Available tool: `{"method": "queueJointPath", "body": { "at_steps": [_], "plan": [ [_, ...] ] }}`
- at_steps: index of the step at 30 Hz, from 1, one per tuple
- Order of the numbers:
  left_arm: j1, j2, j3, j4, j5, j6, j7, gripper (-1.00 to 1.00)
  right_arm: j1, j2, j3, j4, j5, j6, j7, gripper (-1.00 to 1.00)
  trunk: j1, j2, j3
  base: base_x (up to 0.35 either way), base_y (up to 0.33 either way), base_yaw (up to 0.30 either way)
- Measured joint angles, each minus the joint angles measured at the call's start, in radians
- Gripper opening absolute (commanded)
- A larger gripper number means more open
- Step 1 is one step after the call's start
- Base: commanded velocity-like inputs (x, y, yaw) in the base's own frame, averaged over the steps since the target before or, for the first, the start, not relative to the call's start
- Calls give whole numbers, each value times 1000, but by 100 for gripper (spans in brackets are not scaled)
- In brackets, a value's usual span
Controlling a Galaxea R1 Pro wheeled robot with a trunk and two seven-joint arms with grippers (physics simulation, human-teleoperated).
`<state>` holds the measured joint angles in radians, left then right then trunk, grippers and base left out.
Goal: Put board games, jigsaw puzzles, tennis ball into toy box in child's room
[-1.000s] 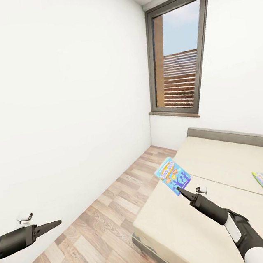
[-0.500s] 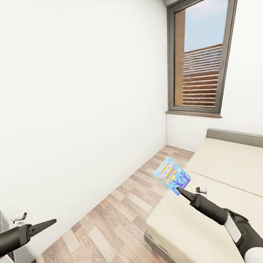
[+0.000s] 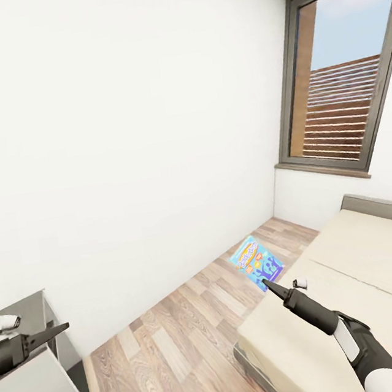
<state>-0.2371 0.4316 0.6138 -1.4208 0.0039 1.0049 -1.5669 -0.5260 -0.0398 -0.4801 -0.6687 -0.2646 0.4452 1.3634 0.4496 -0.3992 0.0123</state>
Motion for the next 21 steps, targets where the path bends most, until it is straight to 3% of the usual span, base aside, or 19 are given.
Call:
{"method": "queueJointPath", "body": {
  "at_steps": [21],
  "plan": [
    [0, -1, -3, 0, -1, 0, 0, 100, 0, 0, 1, 0, 1, 0, -12, -100, 0, 0, 0, 0, 0, 282]
  ]
}}
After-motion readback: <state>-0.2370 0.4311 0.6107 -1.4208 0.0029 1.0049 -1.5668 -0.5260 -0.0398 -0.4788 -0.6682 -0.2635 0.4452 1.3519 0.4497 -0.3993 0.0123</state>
